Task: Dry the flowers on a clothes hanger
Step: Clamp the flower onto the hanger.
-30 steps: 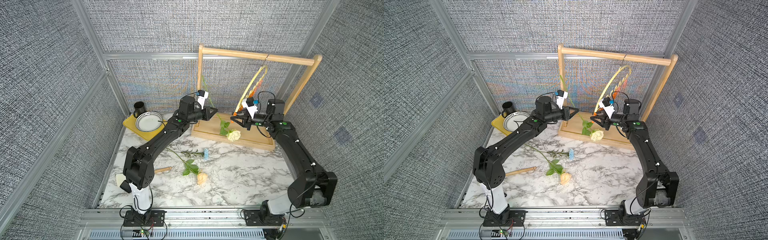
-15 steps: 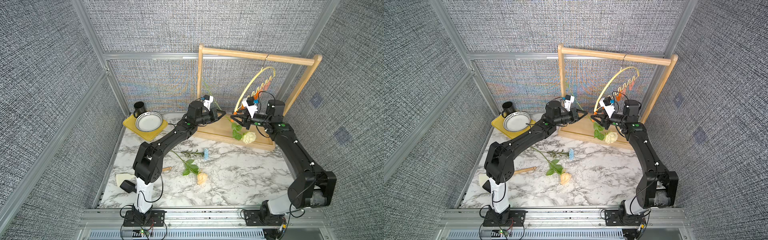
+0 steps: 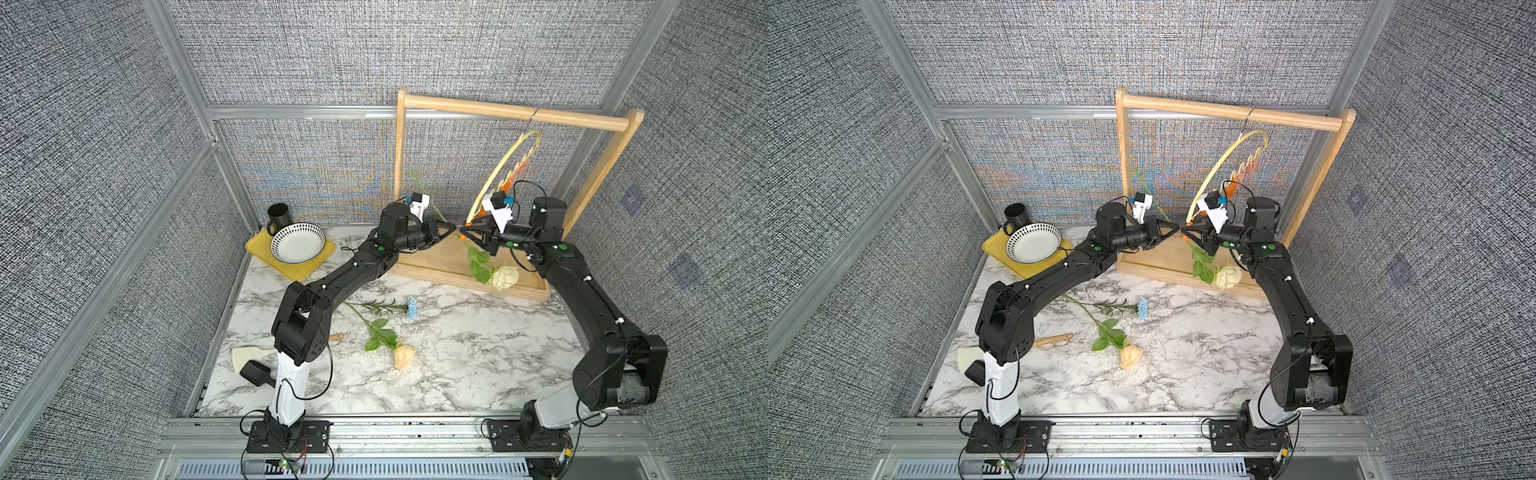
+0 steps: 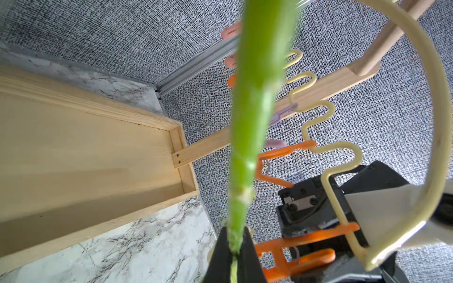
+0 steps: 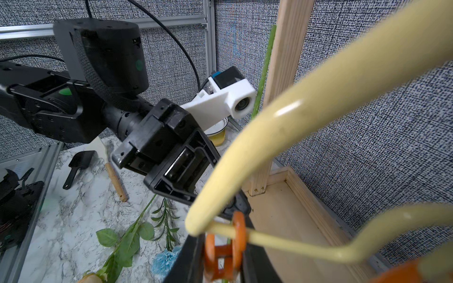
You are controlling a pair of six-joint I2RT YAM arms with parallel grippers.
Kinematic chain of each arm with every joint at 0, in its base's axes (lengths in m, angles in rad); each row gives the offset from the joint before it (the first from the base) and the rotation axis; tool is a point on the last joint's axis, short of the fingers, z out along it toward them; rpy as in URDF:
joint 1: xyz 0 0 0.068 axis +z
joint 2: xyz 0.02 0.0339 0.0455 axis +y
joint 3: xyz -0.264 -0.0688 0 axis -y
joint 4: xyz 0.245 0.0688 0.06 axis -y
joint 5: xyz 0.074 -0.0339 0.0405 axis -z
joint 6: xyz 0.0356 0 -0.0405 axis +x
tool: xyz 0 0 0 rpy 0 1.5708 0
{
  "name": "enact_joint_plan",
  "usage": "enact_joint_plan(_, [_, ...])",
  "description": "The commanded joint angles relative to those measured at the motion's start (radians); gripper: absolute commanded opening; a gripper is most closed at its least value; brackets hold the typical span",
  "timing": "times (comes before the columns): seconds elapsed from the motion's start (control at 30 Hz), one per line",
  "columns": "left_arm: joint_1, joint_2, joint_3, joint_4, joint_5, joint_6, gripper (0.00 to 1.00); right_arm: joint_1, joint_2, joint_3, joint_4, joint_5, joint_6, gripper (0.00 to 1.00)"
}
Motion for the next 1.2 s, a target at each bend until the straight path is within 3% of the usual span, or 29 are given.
enact_joint_plan(0.0, [-0.001,0.001,0.002,0.065,0.025,-0.036,0.02,0.003,-0.002,0.006,-0.009,0.004,-0.015,0.25])
enact_joint_plan(0.57, [-0.001,-0.014,-0.004,0.062,0.040,-0.050,0.02,0.002,-0.003,0.015,-0.064,0.072,-0.085,0.23])
enact_joint_plan(1.17, [-0.002,-0.031,0.004,0.047,0.036,-0.023,0.02,-0.012,-0.019,0.034,-0.053,0.044,-0.069,0.22])
